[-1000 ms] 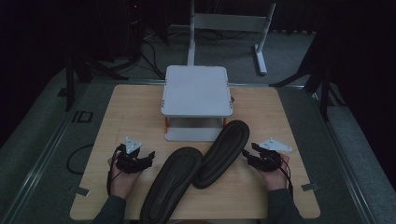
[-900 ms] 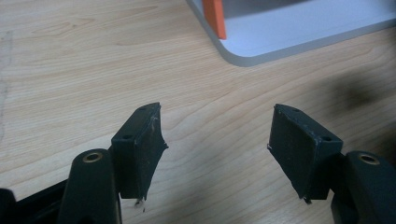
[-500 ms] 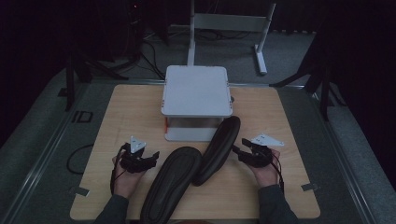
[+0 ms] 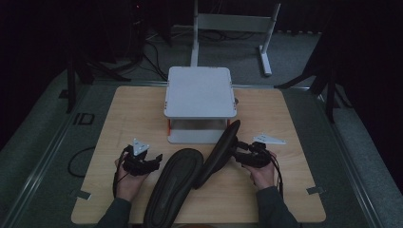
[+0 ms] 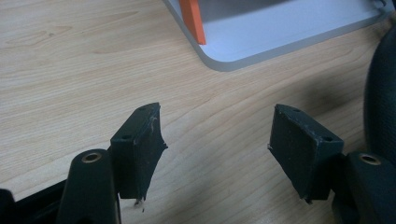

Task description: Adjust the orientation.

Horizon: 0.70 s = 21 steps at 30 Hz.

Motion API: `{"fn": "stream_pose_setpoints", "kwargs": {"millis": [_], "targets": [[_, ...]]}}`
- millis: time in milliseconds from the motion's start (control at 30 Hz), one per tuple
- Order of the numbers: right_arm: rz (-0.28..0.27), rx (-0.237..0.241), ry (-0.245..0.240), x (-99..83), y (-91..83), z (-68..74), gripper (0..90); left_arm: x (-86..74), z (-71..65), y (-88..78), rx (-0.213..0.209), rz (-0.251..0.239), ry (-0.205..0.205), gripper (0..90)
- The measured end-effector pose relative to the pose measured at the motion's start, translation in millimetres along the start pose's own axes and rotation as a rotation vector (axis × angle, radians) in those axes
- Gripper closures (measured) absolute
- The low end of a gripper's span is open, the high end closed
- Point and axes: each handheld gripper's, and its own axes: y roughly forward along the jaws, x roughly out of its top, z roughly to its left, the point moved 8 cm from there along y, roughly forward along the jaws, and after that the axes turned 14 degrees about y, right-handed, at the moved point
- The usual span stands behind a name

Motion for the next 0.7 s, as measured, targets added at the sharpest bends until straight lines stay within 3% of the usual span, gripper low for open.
{"fn": "stream_pose_setpoints", "kwargs": {"millis": [133,167,200,233,267,333,400,533,633,700], "targets": [[0.002,-0.017,0.014,-1.1,1.8,-0.3,30.8,0.2,0.5,-1.0,0.003,-0.001,0.002,34.3],[0.006,-0.074,0.026,-3.4,5.1,-6.3,27.5,0.4,0.5,-1.5,0.002,-0.002,0.002,34.3],[0.025,-0.081,0.047,-8.2,9.0,-9.6,27.3,0.7,0.4,-1.8,0.002,-0.003,0.001,34.3],[0.025,-0.081,0.047,-8.2,9.0,-9.6,27.3,0.8,0.6,-1.7,0.003,-0.004,0.001,34.3],[0.039,-0.061,0.097,-10.4,9.9,-11.9,27.0,0.8,0.6,-1.3,0.003,-0.004,0.0,34.3],[0.053,-0.065,0.119,-11.5,10.4,-14.0,27.2,0.2,0.2,-0.3,0.001,0.002,0.003,34.3],[0.043,-0.066,0.103,-11.0,8.9,-11.1,32.0,0.5,-1.1,0.1,0.0,0.002,0.005,34.3],[0.02,-0.061,0.068,-7.8,4.1,-4.2,32.3,1.5,-1.4,-0.5,-0.001,-0.002,0.004,34.3],[0.005,-0.021,0.011,-0.2,-6.4,13.9,31.5,1.6,-2.1,-0.1,-0.002,-0.002,0.006,34.3],[0.013,-0.023,-0.027,0.1,-7.8,22.7,30.9,1.7,-2.7,0.3,-0.003,0.0,0.007,34.3]]}}
